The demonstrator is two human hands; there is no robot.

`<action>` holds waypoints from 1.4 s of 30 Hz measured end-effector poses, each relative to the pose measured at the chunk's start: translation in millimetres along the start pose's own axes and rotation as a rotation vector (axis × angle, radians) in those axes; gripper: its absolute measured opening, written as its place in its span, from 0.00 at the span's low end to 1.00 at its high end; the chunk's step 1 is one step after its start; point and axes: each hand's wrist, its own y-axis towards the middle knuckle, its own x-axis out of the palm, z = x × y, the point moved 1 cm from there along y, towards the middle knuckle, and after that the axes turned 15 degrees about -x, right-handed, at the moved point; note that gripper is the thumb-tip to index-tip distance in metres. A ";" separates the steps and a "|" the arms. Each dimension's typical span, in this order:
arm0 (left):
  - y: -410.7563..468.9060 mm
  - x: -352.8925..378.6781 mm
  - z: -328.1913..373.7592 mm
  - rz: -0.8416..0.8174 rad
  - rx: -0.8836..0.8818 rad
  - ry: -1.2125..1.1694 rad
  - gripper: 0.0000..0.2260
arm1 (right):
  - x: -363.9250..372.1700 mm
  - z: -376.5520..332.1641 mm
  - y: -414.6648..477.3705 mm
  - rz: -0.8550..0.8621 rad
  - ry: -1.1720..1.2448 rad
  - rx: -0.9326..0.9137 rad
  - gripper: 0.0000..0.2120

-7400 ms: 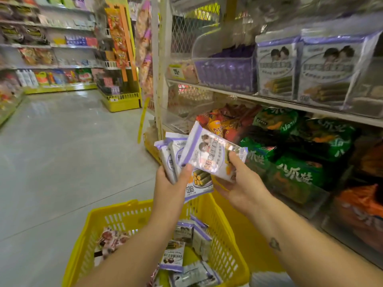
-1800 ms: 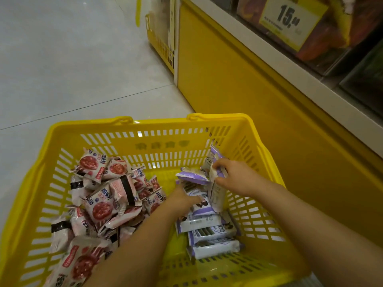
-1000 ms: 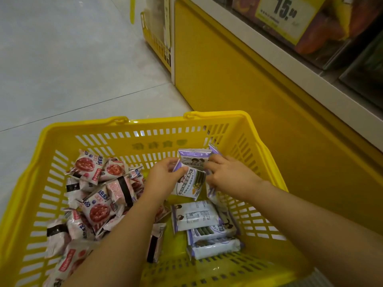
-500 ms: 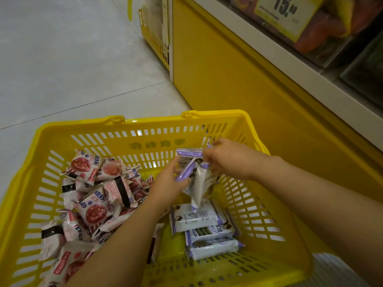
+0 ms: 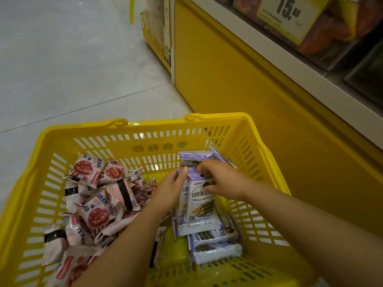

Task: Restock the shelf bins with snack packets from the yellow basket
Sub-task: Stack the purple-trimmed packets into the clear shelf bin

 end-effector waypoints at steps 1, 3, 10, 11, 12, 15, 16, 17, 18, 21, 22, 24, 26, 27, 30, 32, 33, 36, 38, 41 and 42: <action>-0.9 1.0 0.2 -0.070 -0.033 -0.013 0.25 | 1.1 0.5 0.3 0.010 0.016 0.022 0.21; -5.4 5.0 -1.2 -0.193 -0.034 -0.011 0.23 | 4.4 1.5 1.0 0.059 0.031 0.077 0.24; 3.9 7.6 -17.5 -0.081 -0.023 -0.033 0.26 | -2.5 7.9 9.2 0.326 0.034 0.172 0.23; 5.5 2.3 -19.6 -0.042 -0.025 -0.076 0.26 | -3.8 10.8 11.6 0.314 -0.064 0.161 0.24; 6.3 -4.0 -21.8 0.003 -0.029 -0.102 0.27 | -3.8 12.8 14.3 0.273 -0.146 0.142 0.25; 7.4 -21.7 -27.8 0.114 -0.022 -0.137 0.25 | 3.4 16.3 24.5 0.178 -0.336 0.109 0.26; 6.5 -25.0 -28.0 0.138 -0.023 -0.127 0.25 | 6.8 16.9 28.6 0.183 -0.399 0.110 0.26; 6.1 -27.2 -28.1 0.159 -0.042 -0.114 0.25 | 9.7 17.3 32.2 0.196 -0.458 0.119 0.25; 5.9 -27.9 -28.1 0.171 -0.060 -0.114 0.25 | 12.4 17.2 34.7 0.200 -0.512 0.132 0.24; 5.7 -24.8 -25.9 0.175 -0.070 -0.147 0.22 | 20.5 17.8 35.8 0.160 -0.657 0.145 0.22; 5.6 -23.3 -25.2 0.177 -0.069 -0.140 0.21 | 22.9 18.7 34.2 0.166 -0.681 0.143 0.22; 4.8 -21.1 -23.1 0.180 -0.042 -0.140 0.20 | 25.1 20.5 29.5 0.217 -0.674 0.161 0.22; 6.1 -19.5 -22.8 0.162 -0.024 -0.160 0.21 | 25.4 22.1 23.7 0.249 -0.610 0.208 0.22; 6.9 -19.1 -22.7 0.154 -0.026 -0.160 0.22 | 26.1 23.3 21.1 0.254 -0.564 0.235 0.23; 9.3 -17.4 -24.8 0.144 -0.024 -0.150 0.25 | 29.3 25.7 18.2 0.271 -0.416 0.311 0.26; 9.2 -16.5 -25.8 0.147 -0.011 -0.155 0.24 | 30.9 25.0 20.9 0.290 -0.378 0.326 0.33; 8.7 -16.1 -26.1 0.147 -0.008 -0.159 0.23 | 31.7 24.2 22.0 0.301 -0.379 0.322 0.38; 8.4 -14.7 -27.0 0.134 -0.017 -0.174 0.23 | 38.3 23.3 20.1 0.302 -0.354 0.319 0.45; 8.5 -13.6 -27.1 0.129 -0.004 -0.166 0.22 | 45.0 24.6 18.5 0.283 -0.252 0.337 0.43; 5.2 -10.4 -24.0 0.129 0.021 -0.146 0.21 | 43.5 22.3 18.7 0.219 -0.214 0.297 0.33; 3.1 -9.2 -21.6 0.131 0.028 -0.142 0.21 | 38.3 19.3 17.2 0.208 -0.214 0.284 0.31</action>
